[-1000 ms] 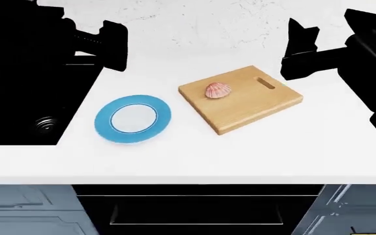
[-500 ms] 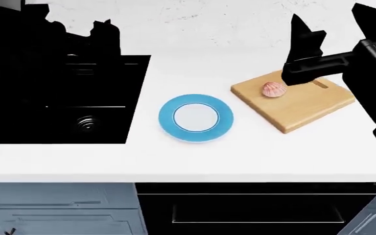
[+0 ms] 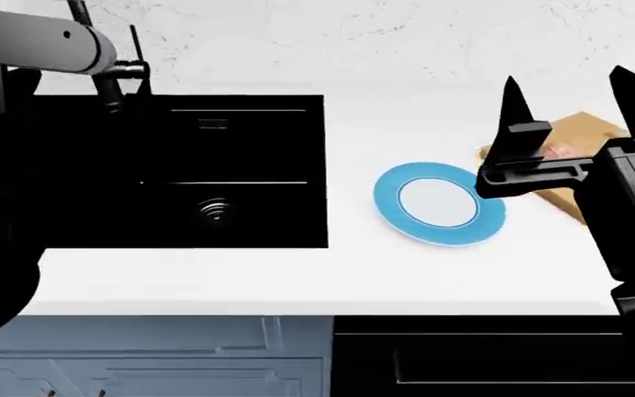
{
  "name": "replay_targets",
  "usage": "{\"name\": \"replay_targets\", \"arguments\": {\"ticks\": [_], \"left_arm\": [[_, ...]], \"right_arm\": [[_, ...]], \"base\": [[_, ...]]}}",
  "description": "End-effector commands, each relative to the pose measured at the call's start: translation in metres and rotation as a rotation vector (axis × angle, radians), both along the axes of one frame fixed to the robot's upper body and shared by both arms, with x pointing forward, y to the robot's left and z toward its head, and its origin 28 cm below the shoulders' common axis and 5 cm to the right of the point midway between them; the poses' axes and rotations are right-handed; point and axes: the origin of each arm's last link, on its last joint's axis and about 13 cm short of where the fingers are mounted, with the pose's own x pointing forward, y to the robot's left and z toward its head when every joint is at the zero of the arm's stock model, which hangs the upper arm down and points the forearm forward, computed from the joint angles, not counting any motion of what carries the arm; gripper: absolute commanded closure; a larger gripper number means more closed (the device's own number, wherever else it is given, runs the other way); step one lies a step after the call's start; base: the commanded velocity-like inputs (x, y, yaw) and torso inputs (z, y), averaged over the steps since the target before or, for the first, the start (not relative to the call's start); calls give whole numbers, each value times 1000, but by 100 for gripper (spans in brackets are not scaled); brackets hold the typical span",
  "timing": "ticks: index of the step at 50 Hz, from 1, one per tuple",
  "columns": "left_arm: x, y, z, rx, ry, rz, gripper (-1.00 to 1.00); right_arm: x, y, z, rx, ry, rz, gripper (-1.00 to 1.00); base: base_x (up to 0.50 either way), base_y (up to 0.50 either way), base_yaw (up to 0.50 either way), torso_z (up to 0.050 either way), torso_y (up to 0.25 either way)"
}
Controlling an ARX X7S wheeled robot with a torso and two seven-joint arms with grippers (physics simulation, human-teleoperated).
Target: Pick the scallop from the plate and place it on the cutting board. Then pick the condiment bottle from the cabinet and place it next to the cutting board.
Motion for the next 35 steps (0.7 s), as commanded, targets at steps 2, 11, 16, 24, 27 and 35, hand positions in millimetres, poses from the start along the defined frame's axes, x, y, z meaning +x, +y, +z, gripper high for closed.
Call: {"name": "replay_targets", "arguments": {"ticks": [2, 11, 16, 24, 27, 35], "left_arm": [[-6, 2, -10, -16, 1, 29, -100], [-7, 0, -12, -20, 5, 21, -100], [-8, 0, -12, -22, 5, 21, -100], [-8, -1, -13, -23, 6, 18, -100], [-8, -1, -12, -23, 6, 17, -100], [-8, -1, -12, -22, 6, 14, -100]], "right_arm": [[-7, 0, -12, 14, -1, -29, -100], [-8, 1, -15, 27, 0, -25, -100], [-8, 1, -15, 31, -2, -22, -100], [-8, 2, -15, 35, -4, -18, -100], [-7, 2, -15, 36, -6, -18, -100], [-8, 2, -14, 41, -10, -19, -100]], "base": [[39, 500, 0, 0, 0], [38, 500, 0, 0, 0], [37, 500, 0, 0, 0], [37, 500, 0, 0, 0], [40, 500, 0, 0, 0], [40, 500, 0, 0, 0]]}}
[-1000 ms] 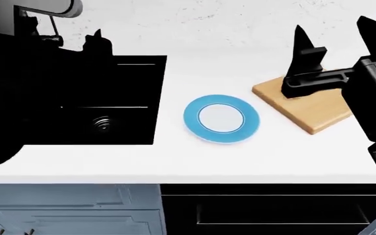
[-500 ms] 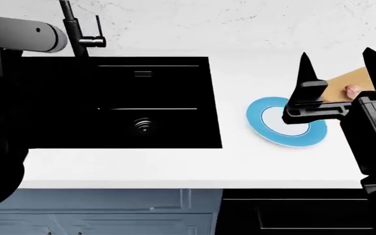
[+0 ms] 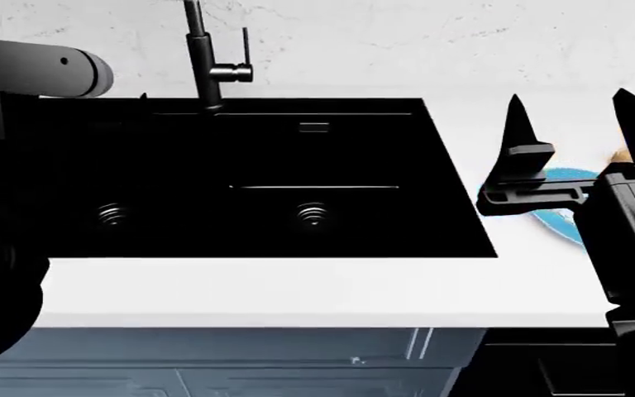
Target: Pick the scallop from the plate and place it on the cutting board. Then pick the condiment bottle from the cabinet and place it next to the cutting board.
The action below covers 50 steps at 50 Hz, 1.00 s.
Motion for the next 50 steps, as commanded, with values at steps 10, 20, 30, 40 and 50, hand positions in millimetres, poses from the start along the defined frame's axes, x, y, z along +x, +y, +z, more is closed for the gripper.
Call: {"name": "replay_targets", "arguments": {"ticks": [10, 20, 30, 40, 50], "left_arm": [[0, -1, 0, 1, 1, -5, -100], [-1, -1, -2, 0, 3, -3, -100], [-2, -1, -2, 0, 4, -3, -100], [-2, -1, -1, -1, 2, -3, -100], [-2, -2, 0, -1, 1, -6, -100]], "right_arm": [[0, 1, -1, 10, -6, 6, -100], [1, 1, -4, 1, 0, 12, -100], [1, 0, -5, 5, 11, -2, -100], [-1, 0, -2, 0, -6, -6, -100], [-2, 0, 0, 6, -13, -5, -100]], "base": [[42, 500, 0, 0, 0], [35, 272, 0, 0, 0], [0, 0, 0, 0, 0], [0, 237, 0, 0, 0], [2, 500, 0, 0, 0]]}}
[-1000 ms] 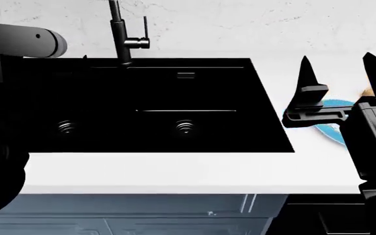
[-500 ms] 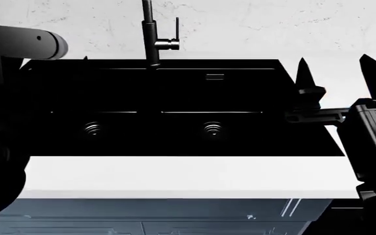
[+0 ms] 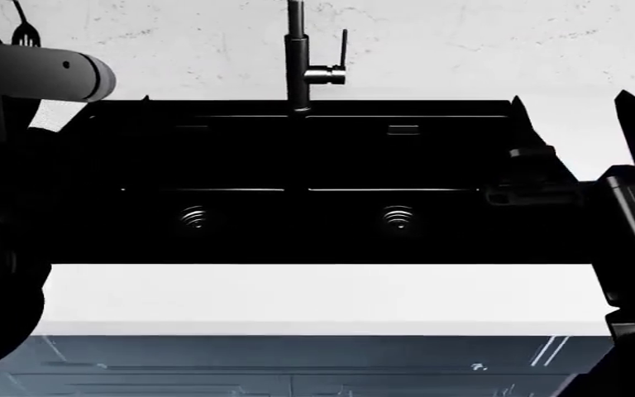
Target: Pick the scallop from the plate and place it on the cutting board. Then pick the condiment bottle from the cabinet and place it next to the cutting board.
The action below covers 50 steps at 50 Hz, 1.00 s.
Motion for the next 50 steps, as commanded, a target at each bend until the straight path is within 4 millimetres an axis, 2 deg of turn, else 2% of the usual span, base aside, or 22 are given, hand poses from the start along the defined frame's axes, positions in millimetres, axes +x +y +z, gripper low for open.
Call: {"name": "replay_targets", "arguments": {"ticks": [1, 8, 17, 31, 50], "left_arm": [[0, 0, 0, 0, 0, -2, -100], [0, -1, 0, 1, 1, -3, -100], [3, -2, 4, 7, -3, -4, -100], [17, -11, 42, 55, -121, -53, -100], [15, -14, 43, 51, -125, -77, -100]], "right_arm": [[-1, 0, 2, 4, -8, 0, -100], [-1, 0, 2, 8, -11, 0, -100], [3, -1, 6, -10, -1, -14, -100], [17, 9, 42, -48, -57, 29, -100], [19, 11, 44, -41, -68, 46, -100]], "base": [[4, 500, 0, 0, 0], [5, 428, 0, 0, 0], [4, 32, 0, 0, 0], [0, 0, 0, 0, 0], [311, 0, 0, 0, 0]]}}
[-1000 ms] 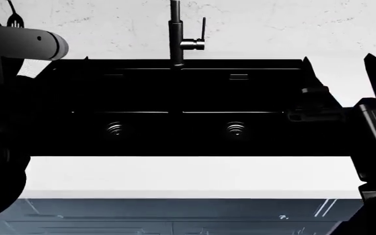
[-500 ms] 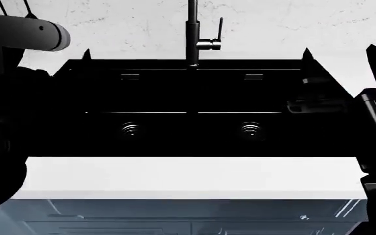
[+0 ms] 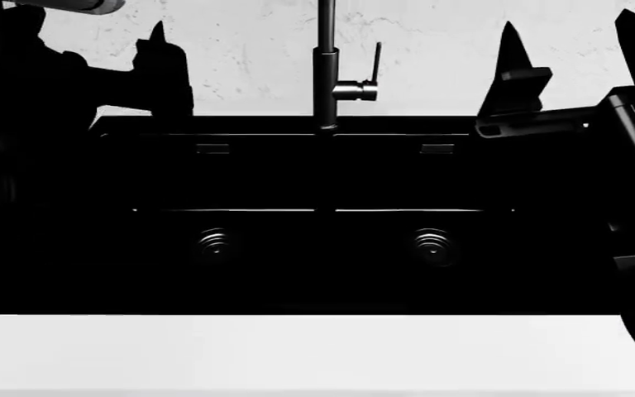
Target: Pick the scallop from the plate and place it on the cutting board. Then pick the condiment bottle from the cabinet and place it next to the cutting board.
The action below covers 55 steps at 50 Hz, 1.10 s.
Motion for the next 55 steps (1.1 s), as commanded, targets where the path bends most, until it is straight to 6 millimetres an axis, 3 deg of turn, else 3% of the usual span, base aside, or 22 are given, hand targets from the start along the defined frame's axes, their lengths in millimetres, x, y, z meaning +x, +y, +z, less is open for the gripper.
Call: {"name": "replay_targets", "arguments": {"ticks": [1, 18, 27, 39, 55], "left_arm": [[0, -2, 3, 4, -9, -16, -100], [-1, -1, 0, 33, 9, -23, -100], [3, 4, 12, 113, 26, -41, -100], [2, 3, 12, 112, 28, -48, -100], [-3, 3, 16, 126, -2, -54, -100]], "right_arm": [[1, 2, 3, -8, 0, 6, -100], [2, 1, -2, -3, 40, 19, -100], [3, -6, 11, -33, 73, 31, -100], [2, -4, 10, -31, 80, 32, -100], [2, -5, 9, -36, 83, 26, -100]], "base": [[16, 0, 0, 0, 0], [74, 0, 0, 0, 0], [69, 0, 0, 0, 0], [392, 0, 0, 0, 1], [15, 0, 0, 0, 0]]}}
